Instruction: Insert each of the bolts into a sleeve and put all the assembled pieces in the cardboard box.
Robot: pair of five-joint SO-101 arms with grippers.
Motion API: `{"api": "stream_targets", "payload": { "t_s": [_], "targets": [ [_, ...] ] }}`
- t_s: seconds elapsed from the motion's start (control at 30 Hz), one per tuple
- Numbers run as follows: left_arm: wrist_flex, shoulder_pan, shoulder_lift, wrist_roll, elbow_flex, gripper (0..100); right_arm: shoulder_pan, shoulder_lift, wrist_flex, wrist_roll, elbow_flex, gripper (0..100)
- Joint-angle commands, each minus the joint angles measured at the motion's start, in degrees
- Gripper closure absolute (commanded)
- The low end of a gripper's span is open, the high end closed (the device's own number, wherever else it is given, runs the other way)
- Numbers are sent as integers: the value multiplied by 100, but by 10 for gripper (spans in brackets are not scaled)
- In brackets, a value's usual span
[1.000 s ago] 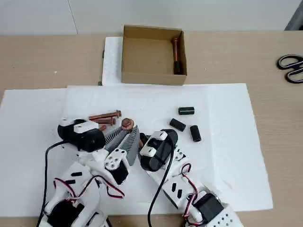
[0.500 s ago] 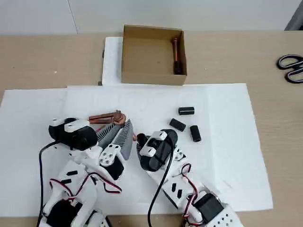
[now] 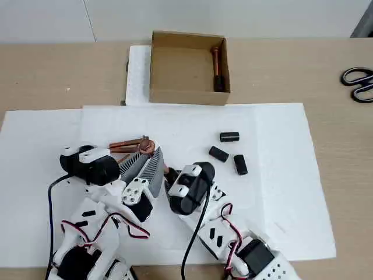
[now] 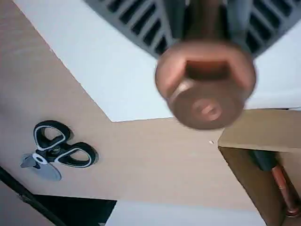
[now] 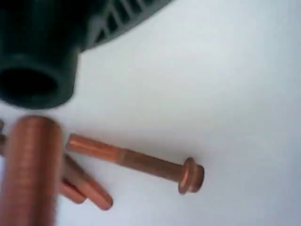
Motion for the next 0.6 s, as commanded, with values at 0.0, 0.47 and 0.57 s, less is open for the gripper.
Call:
{"api": "stream_targets", "payload": {
  "t_s": [0.0,0.47,0.57],
  "targets": [
    [97,0,-35,-26,-286,994,57,-66,-40,53,18,995],
    [18,9,-35,114,-127,994,-259,-66,-40,53,-97,995],
    [44,18,-35,123,-75,994,-295,-66,-40,53,-97,995]
  ]
}}
